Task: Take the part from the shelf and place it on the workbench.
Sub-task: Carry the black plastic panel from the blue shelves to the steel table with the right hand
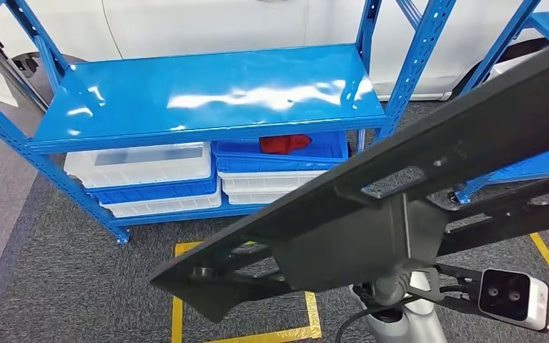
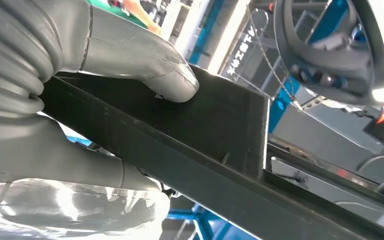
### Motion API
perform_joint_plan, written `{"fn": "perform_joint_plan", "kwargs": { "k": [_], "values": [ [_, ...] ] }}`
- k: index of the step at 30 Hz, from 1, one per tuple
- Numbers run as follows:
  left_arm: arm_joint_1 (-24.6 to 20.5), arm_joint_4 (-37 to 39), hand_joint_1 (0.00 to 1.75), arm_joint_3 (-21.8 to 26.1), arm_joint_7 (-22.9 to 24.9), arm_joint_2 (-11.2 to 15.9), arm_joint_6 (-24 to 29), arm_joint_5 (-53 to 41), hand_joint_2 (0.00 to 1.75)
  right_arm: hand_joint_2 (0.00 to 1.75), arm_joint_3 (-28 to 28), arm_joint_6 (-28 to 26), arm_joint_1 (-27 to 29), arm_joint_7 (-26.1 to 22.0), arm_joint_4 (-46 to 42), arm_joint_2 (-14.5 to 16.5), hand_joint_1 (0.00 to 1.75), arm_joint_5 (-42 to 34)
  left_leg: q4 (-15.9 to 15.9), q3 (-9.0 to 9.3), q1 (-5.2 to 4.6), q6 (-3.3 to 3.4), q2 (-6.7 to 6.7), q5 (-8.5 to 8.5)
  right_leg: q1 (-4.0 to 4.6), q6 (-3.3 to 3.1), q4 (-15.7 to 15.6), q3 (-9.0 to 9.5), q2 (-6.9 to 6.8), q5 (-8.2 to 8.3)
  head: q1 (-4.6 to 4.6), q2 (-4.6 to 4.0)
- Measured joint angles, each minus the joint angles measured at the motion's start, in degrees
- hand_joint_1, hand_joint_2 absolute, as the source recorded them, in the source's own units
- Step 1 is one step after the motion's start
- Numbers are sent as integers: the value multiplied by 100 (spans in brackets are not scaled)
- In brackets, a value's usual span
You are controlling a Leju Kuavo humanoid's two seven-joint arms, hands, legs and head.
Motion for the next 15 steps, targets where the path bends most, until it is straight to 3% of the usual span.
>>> {"fn": "perform_joint_plan", "kwargs": {
  "k": [1, 3, 4, 5, 6, 8, 9, 10, 11, 12, 14, 15],
  "values": [
    [-14, -1, 0, -1, 11, 10, 1, -11, 0, 175, 27, -49, -47, 0, 17, -2, 175, -36, -187, 93, -21, 29, -1, -56, -4, 35, -12, -8, -8, 58, 0, 0],
    [-17, 1, 0, -1, 35, 17, 2, -21, 0, 175, 70, -110, -103, -2, 46, -7, 175, -76, -264, 40, -27, 88, 10, 26, -20, 107, -51, -24, -16, 157, 0, 0],
    [-16, 1, 0, 0, 46, 19, 3, -21, 0, 175, 88, -126, -118, -3, 57, -10, 175, -85, -283, -13, -16, 122, 18, 92, -27, 140, -20, -64, -6, 98, 0, 0],
    [-16, 2, 0, 1, 56, 20, 4, -20, 0, 175, 105, -139, -131, -2, 66, -14, 175, -90, -308, -80, -1, 158, 28, 166, -31, 169, 99, -125, 5, -76, 0, 0],
    [-17, 2, 0, 1, 65, 21, 6, -17, 0, 175, 120, -144, -142, -1, 75, -18, 175, -95, -322, -154, 9, 181, 36, 237, -43, 195, 342, -211, 14, -358, 0, 0],
    [-15, 1, 0, 1, 75, 22, 10, -10, 0, 175, 145, -147, -155, 0, 95, -26, 175, -109, -317, -305, 10, 200, 40, 367, -63, 248, 1071, -387, 19, -892, 1, 0],
    [-12, 1, 0, 1, 78, 22, 11, -7, 0, 175, 157, -147, -156, -1, 109, -33, 175, -120, -308, -378, 10, 191, 42, 428, -74, 271, 1403, -436, 19, -974, 1, 0],
    [-11, 1, 0, 1, 79, 21, 11, -4, 0, 175, 168, -147, -156, -1, 124, -43, 175, -137, -294, -451, 10, 182, 43, 480, -85, 287, 1584, -415, 18, -917, 1, 0],
    [-10, 2, 0, 1, 80, 21, 11, -3, 0, 175, 175, -147, -157, -1, 138, -51, 175, -159, -275, -520, 12, 168, 44, 524, -95, 294, 1553, -291, 18, -779, 1, 0],
    [-8, 2, 0, 1, 81, 20, 9, -2, 0, 175, 180, -146, -160, -1, 152, -60, 175, -182, -248, -586, 14, 151, 43, 559, -105, 294, 1289, -43, 16, -643, 1, 0],
    [-5, 2, 0, 1, 82, 17, -2, -2, 0, 175, 184, -140, -179, -1, 166, -68, 175, -218, -171, -694, 6, 104, 38, 600, -102, 255, 482, 544, 19, -630, 0, 0],
    [-3, 2, 0, 1, 82, 16, -11, -2, 0, 175, 184, -135, -187, -3, 168, -71, 175, -231, -136, -728, -1, 73, 37, 616, -91, 223, 179, 735, 22, -695, 0, 0]
  ]
}}
